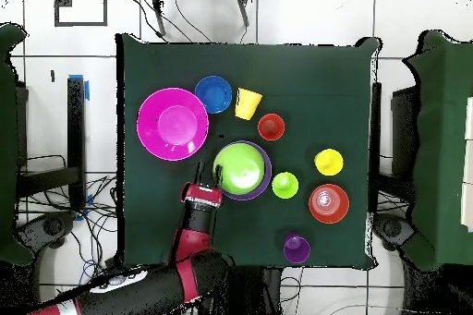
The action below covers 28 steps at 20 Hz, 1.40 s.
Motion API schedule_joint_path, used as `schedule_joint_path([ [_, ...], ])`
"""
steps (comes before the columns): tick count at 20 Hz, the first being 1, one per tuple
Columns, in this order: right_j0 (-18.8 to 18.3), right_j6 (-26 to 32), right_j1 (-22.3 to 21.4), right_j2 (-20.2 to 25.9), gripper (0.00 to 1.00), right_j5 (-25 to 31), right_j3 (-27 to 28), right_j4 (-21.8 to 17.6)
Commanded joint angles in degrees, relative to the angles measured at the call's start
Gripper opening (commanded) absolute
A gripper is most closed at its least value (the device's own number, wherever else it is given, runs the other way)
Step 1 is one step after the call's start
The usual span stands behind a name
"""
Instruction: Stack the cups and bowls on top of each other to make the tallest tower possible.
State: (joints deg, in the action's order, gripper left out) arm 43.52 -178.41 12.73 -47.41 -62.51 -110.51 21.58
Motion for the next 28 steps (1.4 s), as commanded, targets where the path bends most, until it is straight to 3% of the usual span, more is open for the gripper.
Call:
schedule_joint_path([
  [1,-2.01,1.89,-4.37,5.28,1.0,8.77,0.49,-7.15],
  [16,-7.63,3.03,-2.24,3.74,1.0,1.4,0.87,-11.63],
  [24,-8.26,3.23,-6.0,1.63,1.0,2.75,-0.62,-16.84],
  [28,-7.98,3.07,-5.78,2.05,1.0,2.64,-0.83,-16.4],
])
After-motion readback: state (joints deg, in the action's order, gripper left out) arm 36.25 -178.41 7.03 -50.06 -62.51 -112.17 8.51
